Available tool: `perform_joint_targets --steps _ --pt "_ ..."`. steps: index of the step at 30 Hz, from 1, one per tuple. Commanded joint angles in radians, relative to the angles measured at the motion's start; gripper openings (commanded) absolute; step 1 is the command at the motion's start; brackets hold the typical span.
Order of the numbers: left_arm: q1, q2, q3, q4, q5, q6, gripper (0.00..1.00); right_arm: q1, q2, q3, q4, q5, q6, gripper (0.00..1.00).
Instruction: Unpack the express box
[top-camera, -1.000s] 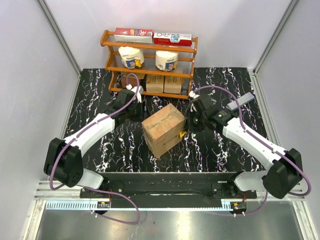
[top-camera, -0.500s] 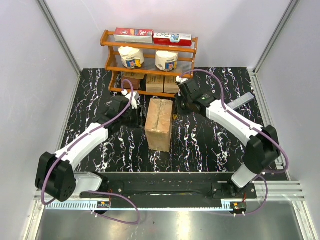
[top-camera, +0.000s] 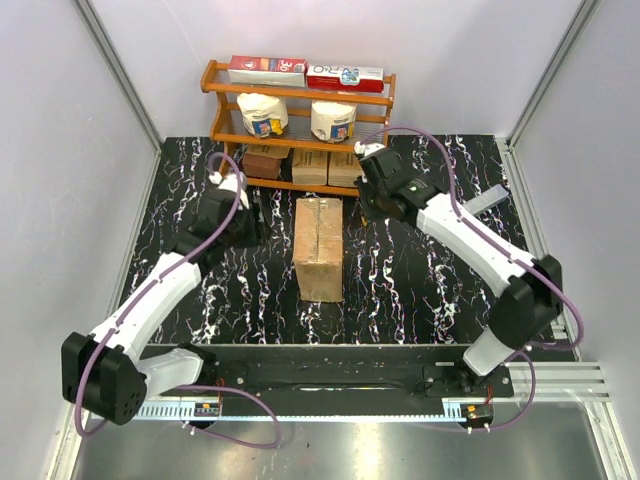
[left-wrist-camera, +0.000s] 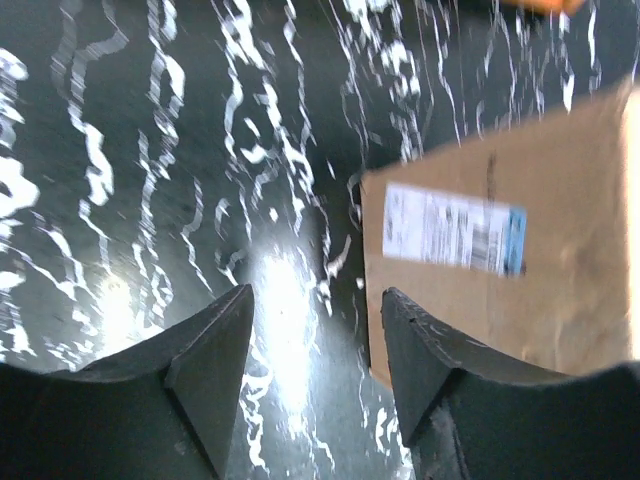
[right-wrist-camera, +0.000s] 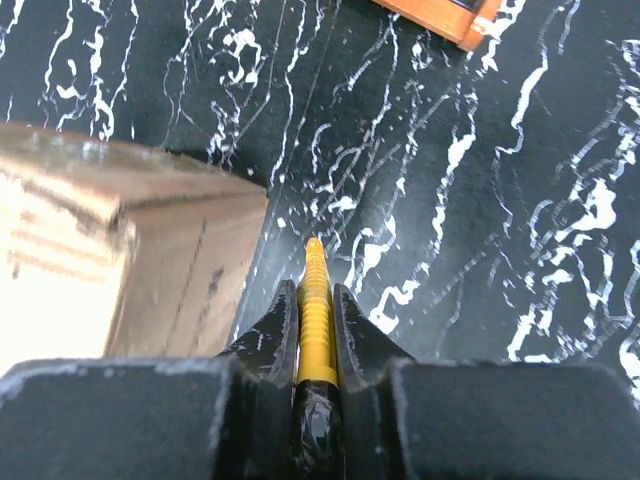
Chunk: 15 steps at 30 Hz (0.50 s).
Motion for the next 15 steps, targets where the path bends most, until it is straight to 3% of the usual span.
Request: perform_joint_targets --steps 1,7,15 --pt "0.070 0.042 0.156 0.030 -0.092 0.009 0.62 0.007 -0.176 0.034 -0.152 -0.058 -0.065 0.00" --pt "0.083 0.209 0.345 0.058 0.074 0.054 0.70 0.017 -0.369 -0.141 -0.188 -0.517 -0.060 0.00" --pt "0.084 0.402 0.489 0.098 0.326 0.039 0.73 0.232 -0.423 -0.228 -0.055 -0.516 0.027 0.00"
